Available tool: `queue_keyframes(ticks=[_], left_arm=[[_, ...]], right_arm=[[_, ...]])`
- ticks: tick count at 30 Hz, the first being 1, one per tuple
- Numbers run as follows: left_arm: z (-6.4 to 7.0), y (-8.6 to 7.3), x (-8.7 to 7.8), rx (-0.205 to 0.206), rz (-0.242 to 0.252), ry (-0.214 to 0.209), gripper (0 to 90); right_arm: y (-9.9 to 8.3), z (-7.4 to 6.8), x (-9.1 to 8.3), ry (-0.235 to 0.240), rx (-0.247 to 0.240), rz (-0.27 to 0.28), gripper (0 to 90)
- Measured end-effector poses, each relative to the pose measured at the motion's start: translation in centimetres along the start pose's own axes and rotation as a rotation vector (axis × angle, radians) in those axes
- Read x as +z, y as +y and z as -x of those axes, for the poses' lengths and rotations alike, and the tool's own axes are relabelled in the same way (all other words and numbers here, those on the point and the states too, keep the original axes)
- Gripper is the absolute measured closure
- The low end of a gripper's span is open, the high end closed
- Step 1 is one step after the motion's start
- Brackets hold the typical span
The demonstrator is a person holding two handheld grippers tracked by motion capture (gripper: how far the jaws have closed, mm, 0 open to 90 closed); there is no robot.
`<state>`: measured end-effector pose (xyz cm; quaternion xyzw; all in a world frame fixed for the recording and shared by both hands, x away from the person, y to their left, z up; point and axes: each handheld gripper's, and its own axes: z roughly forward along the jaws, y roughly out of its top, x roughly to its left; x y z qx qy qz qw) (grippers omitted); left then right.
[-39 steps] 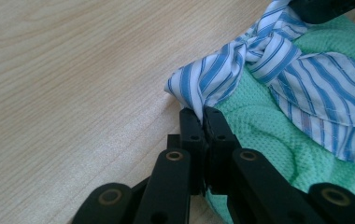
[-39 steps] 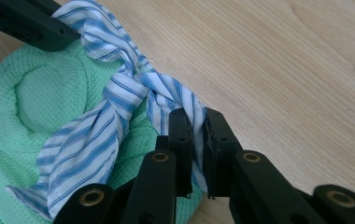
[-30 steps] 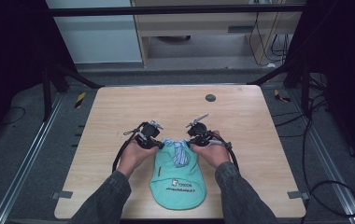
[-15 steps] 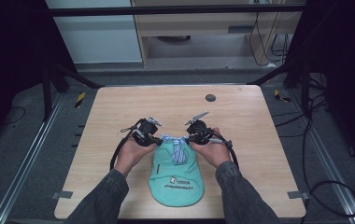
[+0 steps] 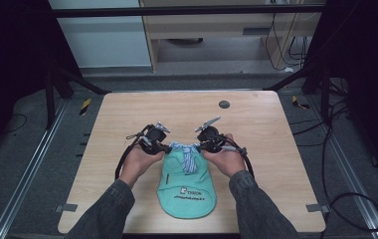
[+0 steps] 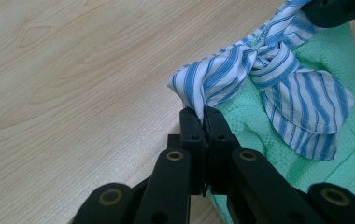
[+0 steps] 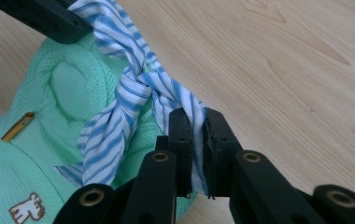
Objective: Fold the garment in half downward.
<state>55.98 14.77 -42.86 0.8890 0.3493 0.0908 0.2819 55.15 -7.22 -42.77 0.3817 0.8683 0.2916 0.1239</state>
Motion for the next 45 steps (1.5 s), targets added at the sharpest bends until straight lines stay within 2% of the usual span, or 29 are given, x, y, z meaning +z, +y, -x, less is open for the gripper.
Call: queue_keyframes(ticks=[9,15,24,32,45], left_arm=[[0.1,0.2,-0.1,0.02,-0.013,-0.013,88.3],[0.1,0.3,-0.3,0.019,-0.013,-0.018,88.3],[-0.3,0.7,-0.9,0.024,0.001,-0.011,88.4],[-0.6,1.6,-2.1,0.031,0.027,0.001,88.4],[-0.6,1.8,-2.5,0.033,0.036,0.004,88.4]], right_arm=[[-0.1,0.1,-0.1,-0.005,-0.027,-0.021,82.8],[0.2,0.0,-0.3,-0.007,-0.04,-0.027,82.8],[1.0,0.0,-0.9,-0.014,-0.051,-0.012,82.7],[1.9,0.1,-1.7,-0.025,-0.059,0.016,82.7],[2.2,0.1,-2.0,-0.029,-0.063,0.024,82.7]])
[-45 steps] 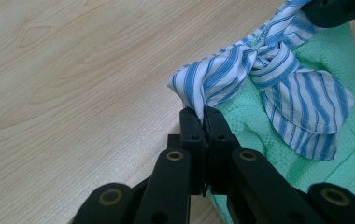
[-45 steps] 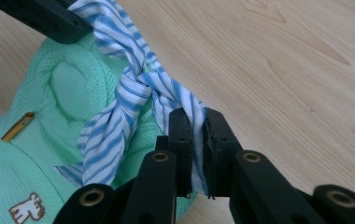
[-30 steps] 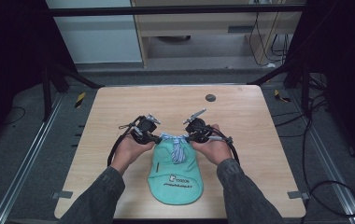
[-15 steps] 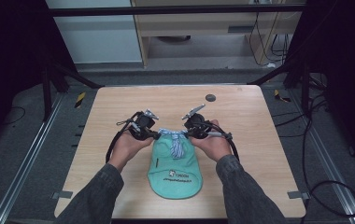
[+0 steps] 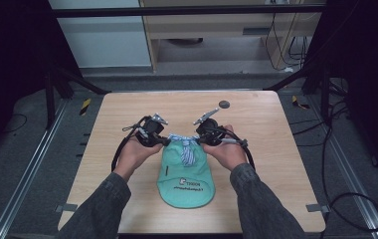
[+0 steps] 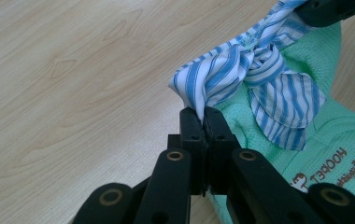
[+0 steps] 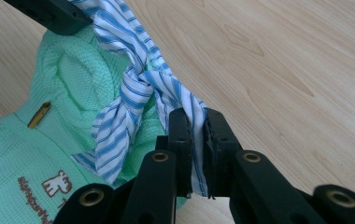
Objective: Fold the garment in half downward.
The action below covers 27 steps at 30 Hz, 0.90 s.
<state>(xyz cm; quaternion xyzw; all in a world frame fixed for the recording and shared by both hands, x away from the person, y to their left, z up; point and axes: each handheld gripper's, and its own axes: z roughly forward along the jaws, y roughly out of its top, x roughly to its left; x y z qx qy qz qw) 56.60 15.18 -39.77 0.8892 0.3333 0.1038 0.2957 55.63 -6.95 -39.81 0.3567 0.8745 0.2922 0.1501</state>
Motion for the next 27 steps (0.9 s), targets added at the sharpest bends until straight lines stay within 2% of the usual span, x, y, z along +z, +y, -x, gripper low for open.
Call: queue_keyframes(ticks=[18,27], left_arm=[[-0.2,0.9,-0.9,0.008,0.02,0.011,88.4],[-0.5,2.0,-1.6,0.012,0.034,0.023,88.4]], right_arm=[[0.9,0.2,-0.9,-0.02,-0.016,0.016,82.7],[1.8,0.7,-1.6,-0.028,-0.014,0.031,82.6]])
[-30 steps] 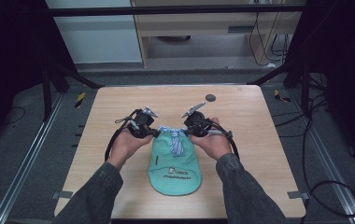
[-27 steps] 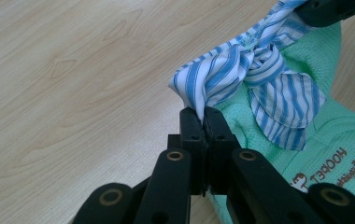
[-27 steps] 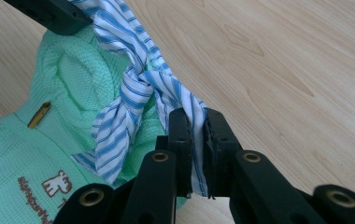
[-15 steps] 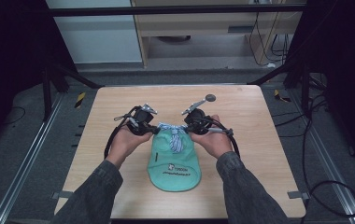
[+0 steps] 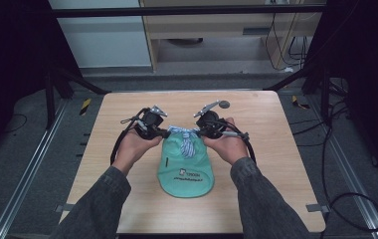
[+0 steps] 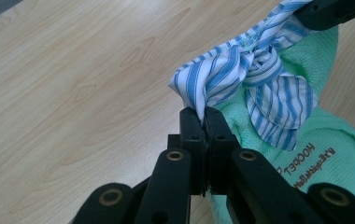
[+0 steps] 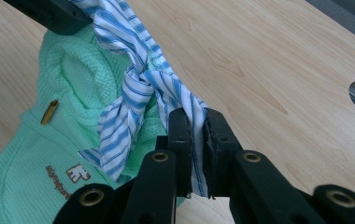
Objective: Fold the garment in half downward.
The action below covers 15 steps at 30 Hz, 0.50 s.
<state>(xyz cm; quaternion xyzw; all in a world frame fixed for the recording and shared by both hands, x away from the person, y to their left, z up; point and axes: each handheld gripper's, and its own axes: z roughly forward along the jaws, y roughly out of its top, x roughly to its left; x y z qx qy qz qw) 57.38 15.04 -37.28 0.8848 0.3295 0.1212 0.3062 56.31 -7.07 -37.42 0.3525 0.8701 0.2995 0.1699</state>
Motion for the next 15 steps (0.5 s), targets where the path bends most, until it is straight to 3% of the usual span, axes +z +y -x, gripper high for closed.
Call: queue_keyframes(ticks=[10,15], left_arm=[[-0.8,1.6,-0.5,0.0,0.03,0.02,88.4],[-0.7,1.3,-0.6,0.003,0.032,0.019,88.3]], right_arm=[[1.4,1.1,-0.4,-0.019,0.012,0.032,82.5],[1.2,1.1,-0.5,-0.02,0.008,0.036,82.4]])
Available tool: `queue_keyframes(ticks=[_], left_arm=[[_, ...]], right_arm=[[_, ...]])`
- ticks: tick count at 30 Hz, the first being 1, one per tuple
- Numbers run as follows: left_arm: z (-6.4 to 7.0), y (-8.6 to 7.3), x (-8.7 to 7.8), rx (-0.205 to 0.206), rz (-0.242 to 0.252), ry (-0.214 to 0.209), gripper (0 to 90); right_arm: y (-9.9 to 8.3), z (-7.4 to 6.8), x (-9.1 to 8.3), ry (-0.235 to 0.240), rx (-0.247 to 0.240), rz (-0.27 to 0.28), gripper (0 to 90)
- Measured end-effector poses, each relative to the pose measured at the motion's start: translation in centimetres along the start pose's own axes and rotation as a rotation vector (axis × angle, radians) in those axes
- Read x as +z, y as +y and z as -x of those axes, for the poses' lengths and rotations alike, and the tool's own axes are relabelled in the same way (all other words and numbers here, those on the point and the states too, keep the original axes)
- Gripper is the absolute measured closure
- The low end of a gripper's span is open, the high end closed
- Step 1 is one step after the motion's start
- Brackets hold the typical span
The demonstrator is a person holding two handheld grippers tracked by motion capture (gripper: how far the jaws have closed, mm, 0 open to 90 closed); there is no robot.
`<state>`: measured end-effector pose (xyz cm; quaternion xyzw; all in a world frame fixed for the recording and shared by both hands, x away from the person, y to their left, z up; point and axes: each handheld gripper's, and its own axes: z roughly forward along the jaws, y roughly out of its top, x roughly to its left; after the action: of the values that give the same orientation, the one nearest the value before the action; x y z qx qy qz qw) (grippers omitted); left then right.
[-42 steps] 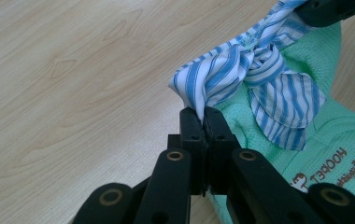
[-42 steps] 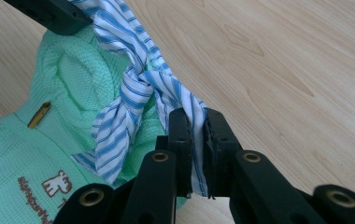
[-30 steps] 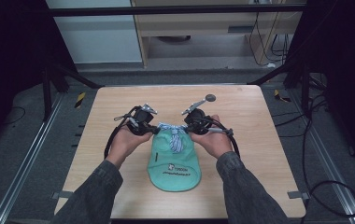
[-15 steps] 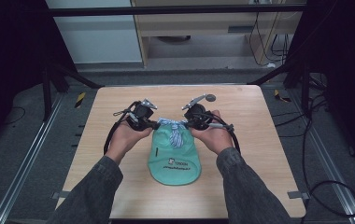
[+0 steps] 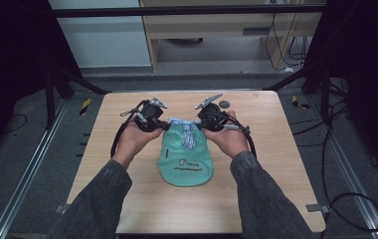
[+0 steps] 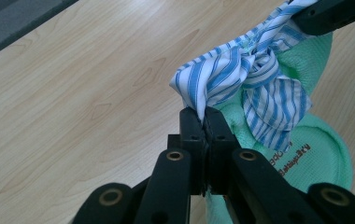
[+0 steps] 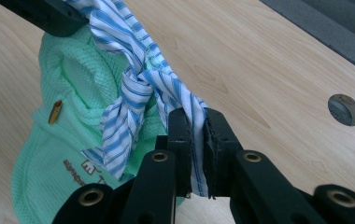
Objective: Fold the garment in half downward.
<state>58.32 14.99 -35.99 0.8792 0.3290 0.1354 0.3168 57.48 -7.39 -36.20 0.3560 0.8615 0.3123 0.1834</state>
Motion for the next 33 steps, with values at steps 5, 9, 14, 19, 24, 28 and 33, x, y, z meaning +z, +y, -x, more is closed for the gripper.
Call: queue_keyframes(ticks=[5,9,14,19,24,28,33], left_arm=[[0.1,-0.8,0.0,-0.006,0.003,0.002,88.3],[0.1,-1.4,-0.1,-0.011,0.006,-0.002,88.2],[0.1,-1.9,0.0,-0.014,0.003,-0.005,88.2],[0.4,-2.3,0.1,-0.009,0.011,-0.004,88.0],[0.6,-2.7,0.3,-0.006,0.009,-0.006,88.0],[0.7,-3.0,0.6,-0.007,0.006,-0.009,88.0],[0.7,-3.2,0.8,-0.009,0.011,-0.011,88.0]], right_arm=[[-0.3,-0.8,0.1,-0.004,-0.024,0.002,82.2],[-0.5,-1.3,0.2,-0.001,-0.034,0.001,82.0],[-0.7,-1.7,0.3,0.003,-0.047,-0.001,82.0],[-0.9,-2.0,0.2,-0.002,-0.057,-0.003,81.5],[-1.3,-2.2,0.3,0.003,-0.059,-0.004,81.3],[-1.7,-2.4,0.4,0.006,-0.058,-0.006,81.1],[-2.0,-2.4,0.6,0.009,-0.055,-0.006,80.9]])
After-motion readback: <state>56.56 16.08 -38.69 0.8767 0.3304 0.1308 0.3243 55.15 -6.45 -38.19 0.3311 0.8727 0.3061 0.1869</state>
